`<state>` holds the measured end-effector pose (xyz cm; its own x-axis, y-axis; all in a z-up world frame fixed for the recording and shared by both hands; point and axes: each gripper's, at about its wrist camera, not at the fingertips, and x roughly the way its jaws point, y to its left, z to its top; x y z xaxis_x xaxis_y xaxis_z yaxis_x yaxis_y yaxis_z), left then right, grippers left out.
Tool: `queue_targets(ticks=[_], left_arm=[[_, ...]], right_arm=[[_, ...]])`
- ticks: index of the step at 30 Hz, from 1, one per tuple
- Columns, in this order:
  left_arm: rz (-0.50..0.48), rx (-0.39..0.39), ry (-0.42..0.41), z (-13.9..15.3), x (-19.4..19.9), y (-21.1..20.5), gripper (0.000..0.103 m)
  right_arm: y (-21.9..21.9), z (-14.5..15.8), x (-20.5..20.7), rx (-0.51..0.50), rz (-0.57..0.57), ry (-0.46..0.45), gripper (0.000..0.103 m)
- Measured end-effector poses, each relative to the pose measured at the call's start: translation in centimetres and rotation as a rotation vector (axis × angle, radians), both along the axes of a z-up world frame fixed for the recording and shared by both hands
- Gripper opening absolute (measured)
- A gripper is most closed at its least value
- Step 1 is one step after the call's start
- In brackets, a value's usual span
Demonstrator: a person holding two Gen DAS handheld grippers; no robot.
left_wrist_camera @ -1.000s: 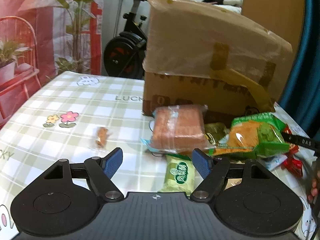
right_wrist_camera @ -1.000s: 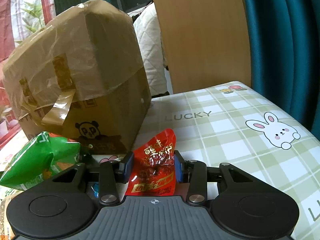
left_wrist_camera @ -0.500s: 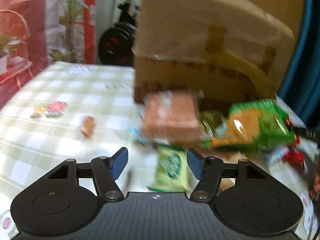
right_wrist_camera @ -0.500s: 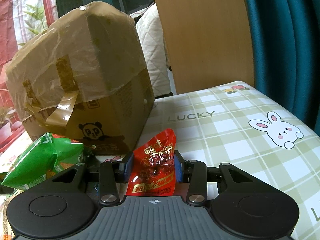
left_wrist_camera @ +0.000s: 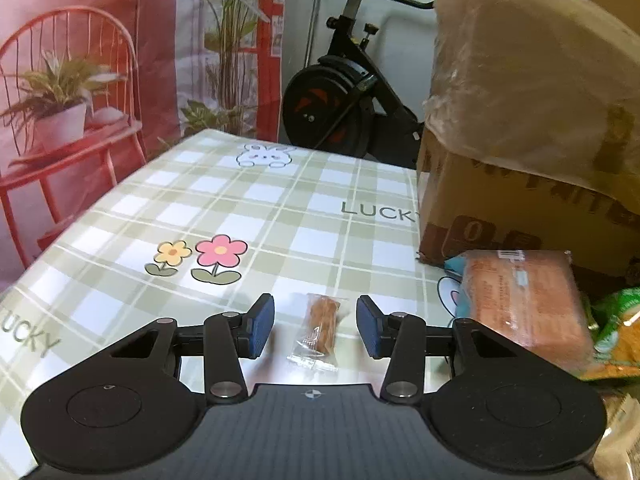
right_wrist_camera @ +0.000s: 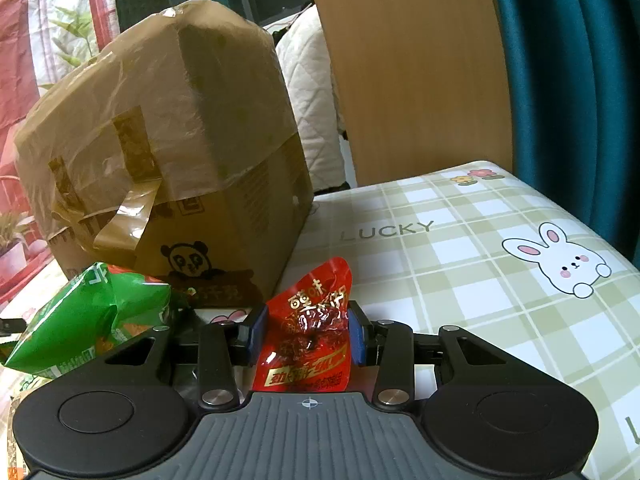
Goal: Organize snacks
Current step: 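Lift the red packet with the right gripper while the left gripper grasps the small brown snack stick, then carry both snacks over the cardboard box and open both grippers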
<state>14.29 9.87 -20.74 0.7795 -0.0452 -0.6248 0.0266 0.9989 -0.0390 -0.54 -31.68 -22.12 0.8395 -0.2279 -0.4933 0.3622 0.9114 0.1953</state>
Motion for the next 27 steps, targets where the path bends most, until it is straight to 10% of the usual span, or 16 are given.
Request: queue_targets(ticks=[4, 6, 27], left_arm=[[-0.004, 0.013, 0.017, -0.6, 0.6, -0.5, 0.047], [-0.014, 0.012, 0.020, -0.6, 0.6, -0.7, 0.019], [-0.082, -0.174, -0.144, 7.3, -4.7, -1.8, 0.018]], right_arm=[[0.1, 0.0, 0.2, 0.002, 0.001, 0.010, 0.038], [0.1, 0.0, 0.3, 0.002, 0.001, 0.013, 0.038], [1.4, 4.2, -2.1, -0.054, 0.012, -0.058, 0.038]])
